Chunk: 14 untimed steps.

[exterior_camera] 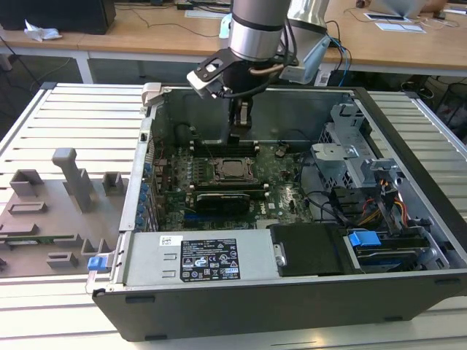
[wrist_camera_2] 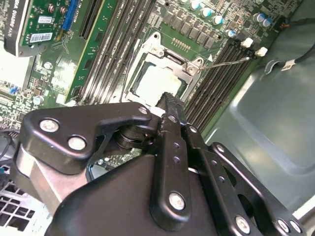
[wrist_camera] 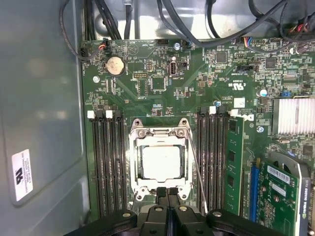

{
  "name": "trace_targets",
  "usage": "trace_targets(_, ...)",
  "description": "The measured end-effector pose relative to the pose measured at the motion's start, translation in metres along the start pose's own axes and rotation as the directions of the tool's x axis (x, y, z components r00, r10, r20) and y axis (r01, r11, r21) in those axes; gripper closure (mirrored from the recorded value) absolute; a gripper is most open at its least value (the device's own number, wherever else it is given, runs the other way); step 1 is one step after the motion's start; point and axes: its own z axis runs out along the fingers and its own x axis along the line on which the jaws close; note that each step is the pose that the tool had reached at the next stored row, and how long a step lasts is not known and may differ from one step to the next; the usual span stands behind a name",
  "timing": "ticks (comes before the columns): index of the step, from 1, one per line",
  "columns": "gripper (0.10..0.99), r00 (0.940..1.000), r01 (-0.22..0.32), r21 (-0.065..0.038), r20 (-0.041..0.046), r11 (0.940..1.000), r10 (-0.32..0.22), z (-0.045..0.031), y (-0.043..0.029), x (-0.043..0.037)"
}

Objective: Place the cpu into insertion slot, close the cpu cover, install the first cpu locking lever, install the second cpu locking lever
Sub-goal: 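Close the cpu cover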

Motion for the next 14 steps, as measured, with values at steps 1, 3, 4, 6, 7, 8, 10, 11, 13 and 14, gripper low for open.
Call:
trace_targets(1, 0.980, 1.0000, 0.000, 0.000, -0.0001, 1.0000, 0.000, -0.0013, -0.0001, 0.0000)
trace_targets(3, 0.980, 1.0000, 0.000, 0.000, 0.0000, 1.0000, 0.000, -0.0050, -0.0005, 0.0000)
trace_targets(4, 0.980, 1.0000, 0.000, 0.000, 0.0000, 1.0000, 0.000, -0.0066, -0.0006, -0.0001)
trace_targets(6, 0.980, 1.0000, 0.000, 0.000, 0.0000, 1.0000, 0.000, -0.0094, -0.0009, -0.0001)
trace_targets(7, 0.980, 1.0000, 0.000, 0.000, -0.0002, 1.0000, 0.000, -0.0094, -0.0009, -0.0001)
trace_targets(8, 0.980, 1.0000, 0.000, 0.000, -0.0004, 1.0000, 0.000, -0.0094, -0.0009, 0.0000)
trace_targets(10, 0.980, 1.0000, 0.000, 0.000, -0.0001, 1.0000, 0.000, -0.0097, -0.0009, -0.0001)
trace_targets(11, 0.980, 1.0000, 0.000, 0.000, -0.0001, 1.0000, 0.000, -0.0098, -0.0009, -0.0001)
trace_targets(13, 0.980, 1.0000, 0.000, 0.000, -0.0001, 1.0000, 0.000, -0.0099, -0.0009, -0.0001)
trace_targets(14, 0.980, 1.0000, 0.000, 0.000, -0.0001, 1.0000, 0.000, -0.0100, -0.0009, -0.0001)
